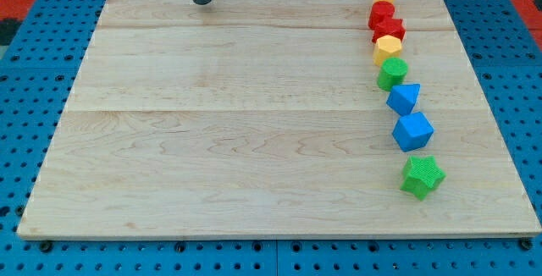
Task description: Move the yellow heart closer to the red circle
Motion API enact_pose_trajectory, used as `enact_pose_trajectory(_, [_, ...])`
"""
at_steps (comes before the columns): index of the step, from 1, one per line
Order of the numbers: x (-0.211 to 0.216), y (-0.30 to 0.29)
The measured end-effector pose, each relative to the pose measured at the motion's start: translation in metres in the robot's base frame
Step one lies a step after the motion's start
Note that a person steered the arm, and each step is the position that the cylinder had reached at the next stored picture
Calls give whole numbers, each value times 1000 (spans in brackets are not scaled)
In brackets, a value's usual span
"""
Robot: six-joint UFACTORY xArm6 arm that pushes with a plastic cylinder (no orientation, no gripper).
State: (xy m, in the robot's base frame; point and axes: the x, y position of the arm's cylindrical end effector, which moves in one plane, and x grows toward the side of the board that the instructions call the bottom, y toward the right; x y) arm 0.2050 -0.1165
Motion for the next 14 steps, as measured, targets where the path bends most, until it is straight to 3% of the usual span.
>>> enact_pose_trajectory(4, [-13, 0])
enact_pose_trajectory(7, [-11, 84])
enact_pose_trajectory(9, [-13, 181])
enact_pose_trajectory(14, [-14, 224])
